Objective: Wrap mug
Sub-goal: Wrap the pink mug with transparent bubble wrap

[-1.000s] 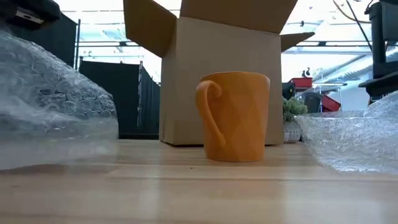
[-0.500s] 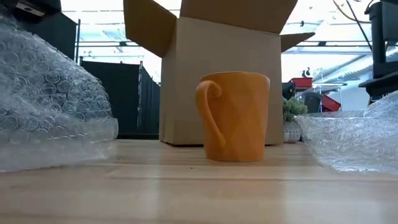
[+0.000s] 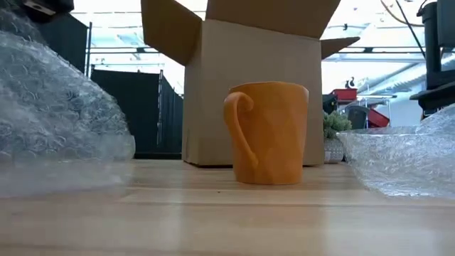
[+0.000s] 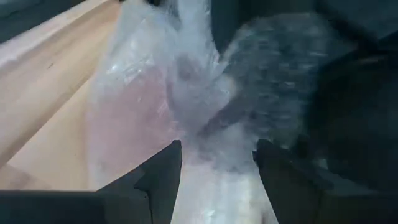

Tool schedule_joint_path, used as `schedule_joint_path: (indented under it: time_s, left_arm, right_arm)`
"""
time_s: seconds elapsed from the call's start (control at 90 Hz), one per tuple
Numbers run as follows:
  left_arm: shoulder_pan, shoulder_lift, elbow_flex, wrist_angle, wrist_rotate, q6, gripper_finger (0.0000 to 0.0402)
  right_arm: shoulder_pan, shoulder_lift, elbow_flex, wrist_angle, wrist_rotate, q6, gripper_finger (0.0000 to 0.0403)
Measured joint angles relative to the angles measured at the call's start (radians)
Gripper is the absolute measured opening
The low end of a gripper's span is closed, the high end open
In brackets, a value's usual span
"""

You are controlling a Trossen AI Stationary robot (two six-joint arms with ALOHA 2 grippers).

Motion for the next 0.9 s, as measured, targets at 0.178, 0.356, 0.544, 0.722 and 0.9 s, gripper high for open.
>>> schedule_joint_path:
  time_s: [0.178,0.356,0.544,0.722,0.9]
  left_arm:
    - [0.000,0.000,-0.002,-0.005,0.005,0.000,0.0138]
    - [-0.001,0.002,-0.003,0.007,0.009,0.002,0.0138]
    - [-0.002,0.005,-0.003,0.005,0.012,0.004,0.0138]
    - [-0.002,0.007,0.004,-0.014,0.013,0.006,0.0138]
    - [-0.004,0.006,0.048,-0.057,0.013,0.002,0.0138]
  right_arm:
    - [-0.015,-0.001,0.000,0.012,-0.046,0.076,0.0192]
    - [-0.052,0.002,0.000,-0.029,-0.205,0.154,0.0192]
    - [-0.063,0.002,0.004,-0.095,-0.321,0.259,0.0192]
    - [-0.063,-0.003,0.006,-0.156,-0.354,0.324,0.0192]
    - [-0.061,-0.006,0.007,-0.164,-0.347,0.331,0.0192]
